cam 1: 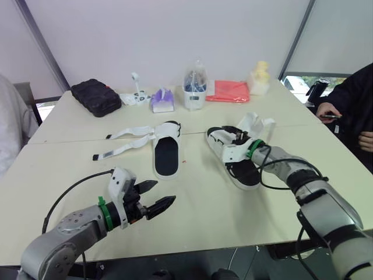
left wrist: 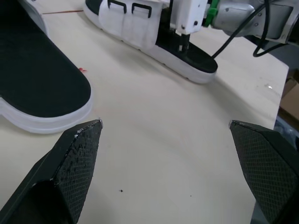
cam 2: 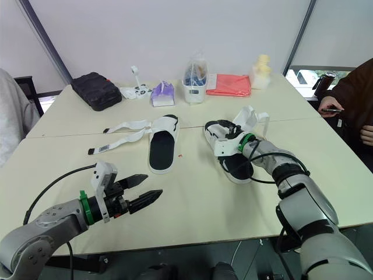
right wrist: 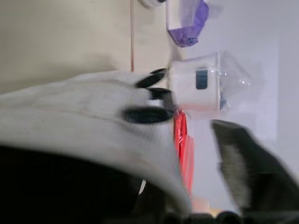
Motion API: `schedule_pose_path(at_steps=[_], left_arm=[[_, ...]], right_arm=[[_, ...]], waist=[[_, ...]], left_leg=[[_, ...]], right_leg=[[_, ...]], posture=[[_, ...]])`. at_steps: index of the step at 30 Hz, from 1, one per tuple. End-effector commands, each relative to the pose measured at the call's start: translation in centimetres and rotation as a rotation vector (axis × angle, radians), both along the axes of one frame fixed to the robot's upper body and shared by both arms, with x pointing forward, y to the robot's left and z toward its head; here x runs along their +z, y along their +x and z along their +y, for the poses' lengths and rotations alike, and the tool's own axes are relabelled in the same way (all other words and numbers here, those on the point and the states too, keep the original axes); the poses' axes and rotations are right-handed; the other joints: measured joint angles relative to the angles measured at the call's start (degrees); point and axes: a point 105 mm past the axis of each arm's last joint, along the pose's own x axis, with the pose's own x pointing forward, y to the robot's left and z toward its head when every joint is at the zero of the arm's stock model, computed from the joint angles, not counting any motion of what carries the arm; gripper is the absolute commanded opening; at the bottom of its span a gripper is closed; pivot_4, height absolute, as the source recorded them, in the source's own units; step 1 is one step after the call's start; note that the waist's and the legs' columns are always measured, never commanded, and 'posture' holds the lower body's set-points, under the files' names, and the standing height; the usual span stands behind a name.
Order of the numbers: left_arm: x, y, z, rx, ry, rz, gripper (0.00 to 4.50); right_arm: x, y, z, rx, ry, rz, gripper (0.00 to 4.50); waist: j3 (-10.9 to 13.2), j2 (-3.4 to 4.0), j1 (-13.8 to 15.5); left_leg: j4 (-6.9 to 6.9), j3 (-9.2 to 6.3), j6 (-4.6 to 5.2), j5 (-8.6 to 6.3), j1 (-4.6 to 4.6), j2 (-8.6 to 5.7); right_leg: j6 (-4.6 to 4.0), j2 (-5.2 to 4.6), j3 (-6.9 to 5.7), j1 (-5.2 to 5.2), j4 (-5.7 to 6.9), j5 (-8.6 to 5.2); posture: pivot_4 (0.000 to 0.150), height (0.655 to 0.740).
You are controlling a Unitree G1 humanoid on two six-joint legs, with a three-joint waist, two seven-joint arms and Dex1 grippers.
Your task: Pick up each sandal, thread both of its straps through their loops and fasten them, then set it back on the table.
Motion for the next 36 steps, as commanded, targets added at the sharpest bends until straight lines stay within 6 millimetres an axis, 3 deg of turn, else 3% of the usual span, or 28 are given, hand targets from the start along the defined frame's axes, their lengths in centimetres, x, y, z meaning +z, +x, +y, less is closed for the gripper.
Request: schedule_pose_path(at_steps=[1,3,4,8,12,21,28,34,36], left_arm=[[0.8,-0.2,-0.5,-0.010,-0.010,-0.049,4.50],[0.7,-0.2,-0.5,-0.006,-0.011,-0.049,4.50],[0.7,-0.2,-0.5,-0.004,-0.012,-0.050,4.50],[0.6,-0.1,-0.5,0.005,-0.016,-0.052,4.50],[0.4,-0.1,-0.7,0.006,-0.019,-0.050,4.50],[-0.1,-0.4,-0.7,0.032,-0.033,-0.038,4.50],[-0.6,-0.5,-1.1,0.043,-0.045,-0.027,4.50],[-0.7,-0.6,-1.0,0.052,-0.046,-0.023,4.50],[-0.7,-0.6,-1.1,0.052,-0.045,-0.022,4.50]], right_arm=[[0.8,0.4,-0.1,-0.002,-0.027,-0.041,0.97],[0.9,0.4,-0.1,-0.001,-0.035,-0.055,0.11],[0.9,0.4,-0.2,0.000,-0.040,-0.059,0.04],[2.1,-0.8,1.0,0.166,-0.102,-0.168,0.04],[2.7,-3.9,2.5,0.495,-0.229,-0.253,0.04],[1.4,-8.8,1.7,0.946,-0.360,-0.190,0.04],[1.2,-10.3,2.1,1.151,-0.362,-0.187,0.04],[0.7,-10.4,2.8,1.174,-0.345,-0.178,0.04],[0.3,-10.4,3.0,1.171,-0.337,-0.155,0.79]], waist=[[0.00,0.00,-0.05],[-0.03,-0.04,-0.10],[-0.04,-0.06,-0.09],[-0.04,-0.06,-0.04],[-0.04,-0.06,0.24],[-0.04,-0.07,-0.08],[-0.05,-0.08,-0.23],[-0.08,-0.13,-0.22],[-0.09,-0.13,-0.27]], left_leg=[[0.01,0.01,0.00,0.00,0.00,0.00],[0.01,0.02,0.00,0.00,0.02,0.00],[0.01,0.02,-0.02,0.01,0.02,0.01],[0.04,0.04,-0.02,0.01,0.03,0.00],[-0.03,0.09,-0.03,0.02,0.02,-0.03],[-0.50,0.33,-0.27,0.16,0.02,0.01],[-0.59,0.65,-0.43,0.25,0.02,0.07],[-0.54,0.69,-0.49,0.29,0.05,0.11],[-0.54,0.70,-0.49,0.29,0.06,0.12]], right_leg=[[0.00,0.00,0.02,0.00,0.00,0.00],[0.00,0.02,0.03,0.00,0.02,0.01],[-0.01,0.04,0.04,0.00,0.01,0.03],[-0.02,0.04,0.07,0.01,0.02,0.05],[-0.01,0.03,0.14,-0.12,0.07,0.05],[0.00,0.12,0.43,-0.55,0.19,0.06],[-0.01,0.20,0.82,-0.99,0.71,0.05],[-0.02,0.25,0.86,-1.03,0.88,0.04],[-0.02,0.26,0.86,-1.03,0.89,0.04]], posture=[[0.150,0.7400],[0.150,0.7400],[0.150,0.7400],[0.150,0.7400],[0.150,0.7400],[0.150,0.7400],[0.150,0.7400],[0.150,0.7400],[0.150,0.7400]])
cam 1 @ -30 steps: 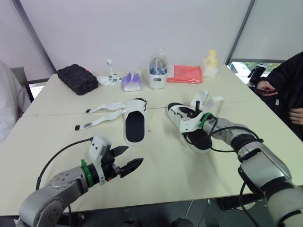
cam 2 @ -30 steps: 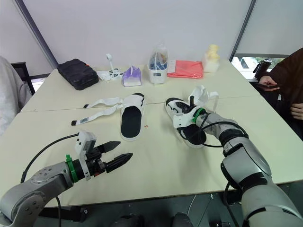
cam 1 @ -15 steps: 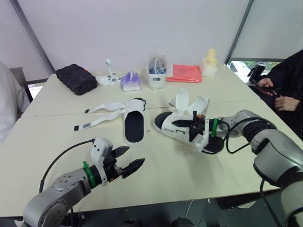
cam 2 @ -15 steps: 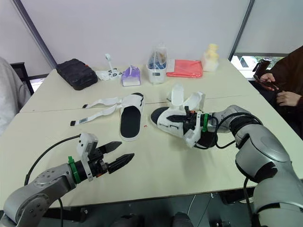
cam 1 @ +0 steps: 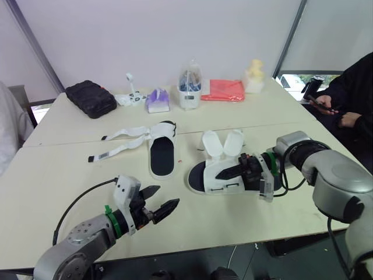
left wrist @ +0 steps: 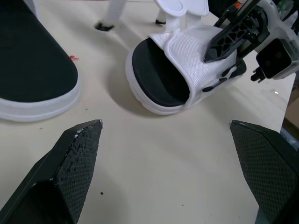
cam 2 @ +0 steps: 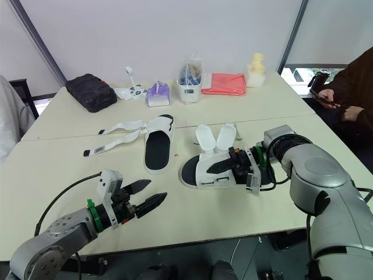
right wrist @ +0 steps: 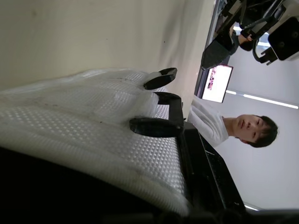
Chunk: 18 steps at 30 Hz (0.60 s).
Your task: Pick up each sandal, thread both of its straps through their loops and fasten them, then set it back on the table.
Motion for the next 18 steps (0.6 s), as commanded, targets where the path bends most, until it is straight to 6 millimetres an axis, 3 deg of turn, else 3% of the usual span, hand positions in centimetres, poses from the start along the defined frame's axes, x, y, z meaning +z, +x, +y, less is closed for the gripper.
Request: schedule_pose_path(at_steps=[1,8,18], left_arm=[[1.0,-0.2,-0.3,-0.009,0.000,-0.052,4.50],[1.0,0.6,-0.8,-0.076,0.031,-0.074,4.50],[0.4,6.2,-1.0,-0.345,0.176,-0.175,4.50]], right_arm=[[0.7,-0.3,0.8,0.028,0.069,0.030,1.08],[1.3,0.4,0.3,-0.048,0.125,0.000,4.45],[3.0,0.4,-5.0,-0.249,0.153,-0.051,4.45]], waist=[[0.00,0.00,-0.05],[-0.02,-0.01,0.01],[-0.02,-0.02,0.13]], left_leg=[[0.00,0.00,0.00,0.00,0.00,0.00],[0.02,0.00,-0.02,0.01,0.02,0.01],[0.03,0.04,-0.01,0.02,0.04,-0.10]], right_leg=[[0.00,0.00,0.00,0.00,0.01,0.00],[0.00,0.01,0.00,0.01,0.04,0.00],[0.00,0.04,-0.02,0.05,0.02,0.01]], posture=[[0.150,0.7400],[0.150,0.7400],[0.150,0.7400]])
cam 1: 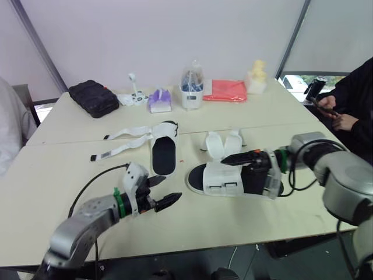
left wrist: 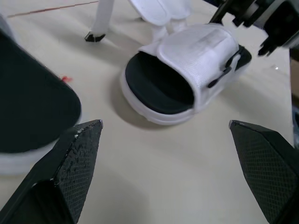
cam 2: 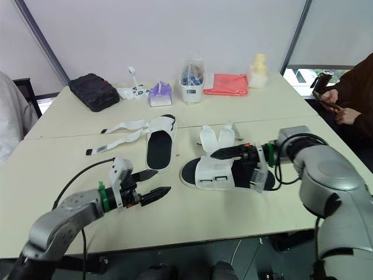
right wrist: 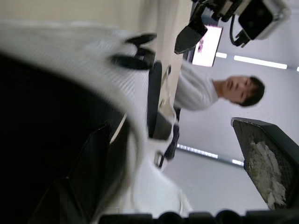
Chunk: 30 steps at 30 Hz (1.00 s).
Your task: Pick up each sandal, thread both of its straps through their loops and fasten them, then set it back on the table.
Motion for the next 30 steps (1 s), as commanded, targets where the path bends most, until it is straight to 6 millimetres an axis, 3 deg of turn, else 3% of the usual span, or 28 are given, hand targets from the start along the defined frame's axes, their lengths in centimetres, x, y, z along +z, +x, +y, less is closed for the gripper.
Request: schedule_pose_path(at_steps=[1,4,10,13,15,17,20,22,23,27,30], left_arm=[[0.3,1.5,-0.4,-0.122,0.056,-0.063,4.26],[0.4,3.2,-1.2,-0.216,0.106,-0.097,3.23],[-0.9,4.4,-3.8,-0.357,0.165,-0.118,0.02],[-1.2,4.6,-6.1,-0.394,0.149,-0.133,0.02],[-1.2,4.4,-7.3,-0.415,0.130,-0.137,0.02],[-1.3,3.6,-8.2,-0.456,0.108,-0.118,0.02],[-1.5,2.9,-8.8,-0.482,0.106,-0.114,0.02],[-1.6,2.8,-9.1,-0.476,0.104,-0.118,0.02],[-1.6,2.7,-9.1,-0.474,0.106,-0.120,0.02],[-1.9,3.0,-8.9,-0.439,0.121,-0.130,0.02],[-1.9,3.6,-8.6,-0.395,0.131,-0.145,0.02]], right_arm=[[1.5,0.3,-1.5,-0.082,0.034,-0.046,4.48],[2.1,0.5,-4.2,-0.218,0.040,-0.081,4.50],[3.8,1.4,-8.7,-0.537,0.154,-0.129,4.50],[6.4,2.2,-10.5,-0.761,0.495,-0.028,4.50],[7.0,3.1,-11.4,-0.873,0.690,0.091,4.50],[6.5,4.8,-12.3,-0.999,0.875,0.335,4.50],[6.2,6.6,-14.1,-1.044,1.291,0.932,4.50],[5.6,6.2,-12.7,-0.954,1.414,1.400,4.50],[5.2,5.5,-11.1,-0.904,1.391,1.606,4.50],[4.3,3.1,-7.0,-0.844,1.334,2.078,4.50],[3.8,3.8,-5.5,-0.836,1.398,2.349,4.50]], waist=[[0.00,-0.01,-0.14],[0.01,-0.02,-0.36],[0.02,-0.03,-0.45],[0.06,-0.10,-0.50],[0.13,-0.25,-1.39],[0.23,-0.42,-2.01],[0.27,-0.48,-2.80],[0.21,-0.28,-2.33],[0.17,-0.18,-1.72],[0.06,0.00,-0.75],[0.07,0.00,0.03]], left_leg=[[-0.01,0.01,0.00,0.00,0.00,0.00],[-0.02,0.06,0.00,0.00,0.00,0.01],[-0.01,0.35,0.07,-0.03,-0.01,0.02],[0.04,0.39,0.15,-0.07,-0.01,0.04],[0.16,0.40,0.25,-0.12,0.01,0.10],[0.10,0.35,0.55,-0.29,0.69,0.24],[0.21,0.28,1.26,-0.77,1.34,0.82],[0.53,0.16,1.31,-0.88,1.06,0.84],[0.85,0.08,1.26,-0.95,0.66,0.84],[1.09,-0.11,0.76,-0.81,-0.20,0.83],[1.09,0.00,0.72,-0.78,-0.22,0.82]], right_leg=[[0.00,0.00,0.00,0.00,0.00,0.00],[0.01,0.00,0.00,-0.02,0.00,0.00],[0.03,0.02,0.01,0.01,-0.08,0.01],[0.04,0.01,0.00,0.11,-0.12,0.02],[0.14,0.02,-0.08,0.33,-0.22,0.07],[0.30,0.13,-0.22,1.27,-0.81,0.20],[0.43,0.56,-0.24,2.41,-1.82,0.55],[0.44,0.56,-0.24,2.30,-1.86,0.61],[0.43,0.56,-0.25,1.93,-1.70,0.62],[0.36,0.53,-0.24,1.01,-1.46,0.66],[0.32,0.51,-0.17,0.81,-1.20,0.69]], posture=[[0.150,0.7400],[0.150,0.7400],[0.150,0.7400],[0.150,0.7400],[0.150,0.7400],[0.150,0.7400],[0.150,0.7400],[0.150,0.7400],[0.150,0.7400],[0.150,0.7400],[0.150,0.7400]])
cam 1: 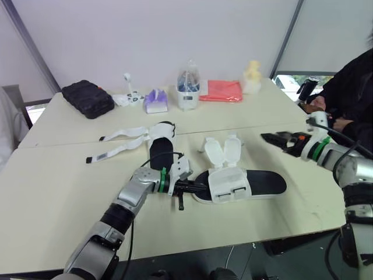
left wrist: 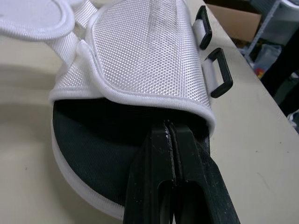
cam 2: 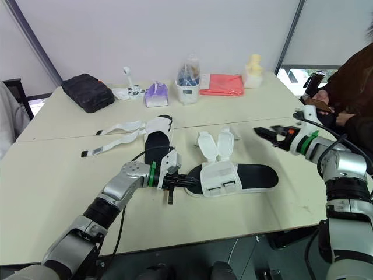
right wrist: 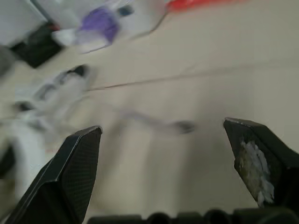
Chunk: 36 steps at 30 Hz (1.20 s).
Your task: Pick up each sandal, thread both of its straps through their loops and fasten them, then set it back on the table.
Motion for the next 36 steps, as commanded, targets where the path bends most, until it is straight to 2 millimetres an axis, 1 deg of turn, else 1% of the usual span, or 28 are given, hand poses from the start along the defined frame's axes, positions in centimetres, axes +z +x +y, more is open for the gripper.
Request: schedule_pose_path(at_steps=[1,4,8,12,14,19,21,25,29,32,34,36], left_arm=[[0.8,0.8,0.5,0.052,-0.010,-0.058,0.02],[1.0,1.1,0.6,0.076,-0.018,-0.068,0.02],[1.2,1.2,0.7,0.102,-0.034,-0.076,0.02],[1.1,1.0,0.9,0.122,-0.039,-0.082,0.02],[1.0,0.8,1.0,0.134,-0.039,-0.085,0.02],[0.7,0.3,1.3,0.155,-0.044,-0.082,0.02],[0.5,0.1,1.3,0.158,-0.044,-0.078,0.02],[0.1,-0.2,1.1,0.157,-0.041,-0.073,0.02],[0.2,-0.2,0.9,0.155,-0.041,-0.076,0.02],[0.2,-0.1,0.9,0.163,-0.037,-0.086,0.02],[0.1,-0.1,1.1,0.171,-0.038,-0.085,0.02],[0.0,-0.1,1.1,0.175,-0.037,-0.083,0.02]], right_arm=[[1.8,1.0,1.1,-0.029,0.185,0.120,4.50],[2.2,2.8,1.3,-0.105,0.262,0.177,4.50],[1.8,3.7,2.4,-0.106,0.283,0.250,4.50],[1.3,3.7,3.3,-0.084,0.293,0.308,4.50],[1.4,3.6,3.3,-0.071,0.284,0.311,4.50],[2.9,3.0,1.8,-0.082,0.329,0.304,4.50],[3.5,2.7,1.8,-0.064,0.370,0.309,4.50],[4.0,2.4,3.3,0.006,0.405,0.329,4.50],[3.4,2.6,4.8,0.035,0.416,0.362,4.50],[3.7,2.8,5.5,0.049,0.444,0.366,4.50],[3.8,3.3,6.2,0.047,0.444,0.349,4.50],[3.2,4.2,6.4,0.000,0.427,0.331,4.50]], waist=[[0.01,0.00,0.29],[0.00,0.00,0.56],[0.00,0.00,0.62],[0.00,0.00,0.33],[0.00,0.00,0.27],[0.00,0.00,0.33],[0.00,0.00,0.40],[0.00,0.00,0.21],[0.00,0.01,0.18],[0.00,0.00,0.26],[0.00,0.00,0.31],[0.00,0.00,0.26]], left_leg=[[-0.01,0.06,0.12,-0.07,0.01,0.00],[-0.01,0.17,0.18,-0.10,0.02,0.00],[0.01,0.23,0.18,-0.09,0.01,0.00],[0.00,0.42,-0.02,0.02,0.00,0.01],[-0.01,0.49,-0.02,0.02,-0.01,0.02],[0.00,0.51,-0.02,0.02,-0.03,0.03],[0.01,0.51,-0.02,0.02,-0.03,0.03],[0.00,0.53,0.02,0.00,-0.02,0.05],[-0.01,0.52,0.01,0.00,-0.01,0.07],[0.01,0.53,-0.02,0.02,-0.01,0.06],[0.01,0.52,-0.02,0.02,-0.02,0.06],[0.01,0.53,-0.02,0.02,-0.01,0.06]], right_leg=[[-0.08,0.00,0.05,-0.04,0.05,0.05],[-0.13,-0.01,0.08,-0.10,0.13,0.10],[-0.13,0.00,0.07,-0.09,0.14,0.10],[-0.13,-0.04,0.08,-0.17,0.14,0.10],[-0.12,-0.06,0.09,-0.24,0.17,0.11],[-0.12,-0.04,0.09,-0.28,0.21,0.11],[-0.12,-0.04,0.09,-0.27,0.21,0.11],[-0.12,-0.03,0.10,-0.27,0.21,0.11],[-0.12,-0.01,0.09,-0.27,0.23,0.11],[-0.12,-0.02,0.10,-0.28,0.24,0.11],[-0.12,-0.02,0.09,-0.27,0.24,0.11],[-0.12,-0.02,0.10,-0.27,0.24,0.11]], posture=[[0.150,0.7400],[0.150,0.7400],[0.150,0.7400],[0.150,0.7400],[0.150,0.7400],[0.150,0.7400],[0.150,0.7400],[0.150,0.7400],[0.150,0.7400],[0.150,0.7400],[0.150,0.7400],[0.150,0.7400]])
